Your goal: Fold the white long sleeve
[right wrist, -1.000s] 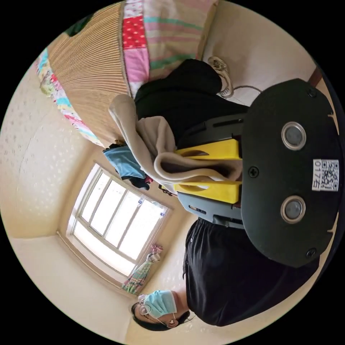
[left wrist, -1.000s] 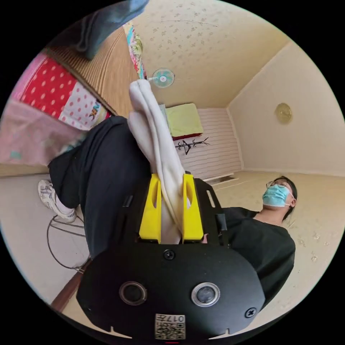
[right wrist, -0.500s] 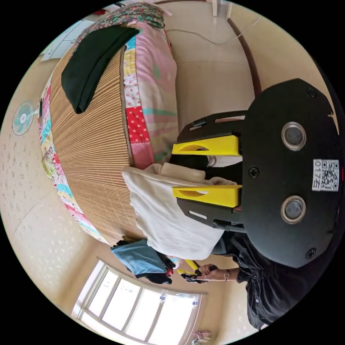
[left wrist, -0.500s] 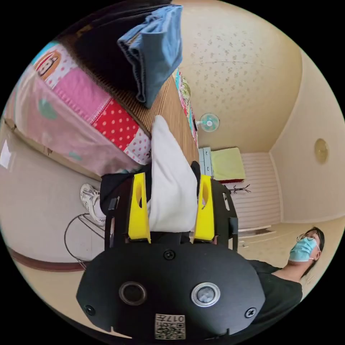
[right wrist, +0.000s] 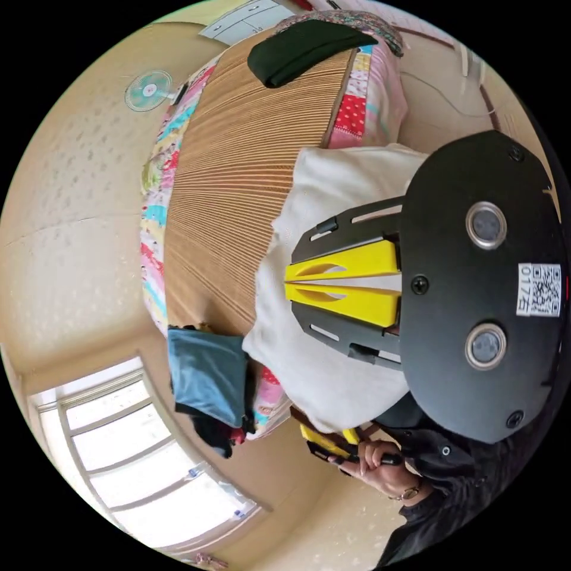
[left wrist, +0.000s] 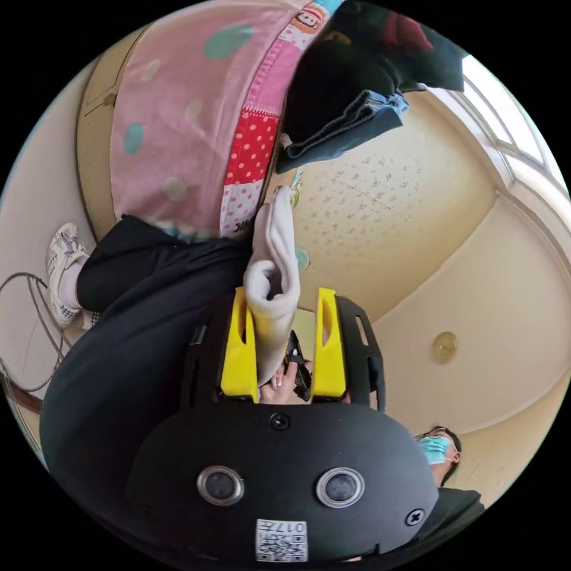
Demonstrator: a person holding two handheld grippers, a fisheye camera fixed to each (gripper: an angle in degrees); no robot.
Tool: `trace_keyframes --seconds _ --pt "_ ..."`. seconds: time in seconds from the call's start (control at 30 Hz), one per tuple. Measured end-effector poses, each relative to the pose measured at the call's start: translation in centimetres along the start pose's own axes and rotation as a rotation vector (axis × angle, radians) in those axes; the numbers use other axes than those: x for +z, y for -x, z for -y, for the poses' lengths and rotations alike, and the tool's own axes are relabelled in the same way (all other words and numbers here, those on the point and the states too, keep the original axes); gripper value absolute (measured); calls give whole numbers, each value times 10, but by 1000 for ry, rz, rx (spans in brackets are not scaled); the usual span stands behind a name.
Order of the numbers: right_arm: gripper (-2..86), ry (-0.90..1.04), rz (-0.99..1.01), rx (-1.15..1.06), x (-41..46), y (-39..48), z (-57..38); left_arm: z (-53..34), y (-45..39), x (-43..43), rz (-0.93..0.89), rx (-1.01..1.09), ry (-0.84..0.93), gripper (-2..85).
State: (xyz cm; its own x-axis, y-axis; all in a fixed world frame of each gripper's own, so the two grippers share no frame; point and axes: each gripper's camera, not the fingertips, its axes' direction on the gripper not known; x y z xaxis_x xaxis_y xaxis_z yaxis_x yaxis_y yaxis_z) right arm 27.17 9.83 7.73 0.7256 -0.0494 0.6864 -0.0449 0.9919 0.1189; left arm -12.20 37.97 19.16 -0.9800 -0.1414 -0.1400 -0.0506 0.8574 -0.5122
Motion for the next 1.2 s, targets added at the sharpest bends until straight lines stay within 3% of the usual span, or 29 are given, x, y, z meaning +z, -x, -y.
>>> trace_keyframes --seconds 0.07,0.2,0.3,0.4,0.53,0.67,0.8,0.9,1.0,1.07,1.13,1.2 --pt "7 204 -101 -20 58 20 0 -3 -23 6 -17 123 18 80" --pt "6 194 -96 -11 39 15 7 -15 -86 47 42 423 171 57" --pt "5 162 73 81 19 -25 8 -54 -133 116 104 714 367 51" --pt "6 -38 229 214 -36 -70 -10 -112 -144 193 101 860 608 50" --pt "7 -348 316 457 -135 -153 -75 -225 -107 281 318 1037 943 57" --pt "13 -322 261 615 -192 -235 -134 -322 -4 323 438 1028 1309 123" --pt "31 -238 296 730 -222 -300 -180 -348 56 320 336 854 1518 125" --pt "69 -290 416 793 -257 -337 -206 -330 51 297 258 855 1432 123" --pt "140 -336 565 787 -292 -364 -203 -291 21 253 236 970 1110 123" --pt "179 -338 668 807 -312 -382 -191 -253 10 214 328 1009 765 124" --pt "201 -336 766 847 -319 -397 -187 -226 17 202 438 954 630 129" --pt "216 -346 856 907 -321 -412 -192 -204 34 207 593 889 613 142"
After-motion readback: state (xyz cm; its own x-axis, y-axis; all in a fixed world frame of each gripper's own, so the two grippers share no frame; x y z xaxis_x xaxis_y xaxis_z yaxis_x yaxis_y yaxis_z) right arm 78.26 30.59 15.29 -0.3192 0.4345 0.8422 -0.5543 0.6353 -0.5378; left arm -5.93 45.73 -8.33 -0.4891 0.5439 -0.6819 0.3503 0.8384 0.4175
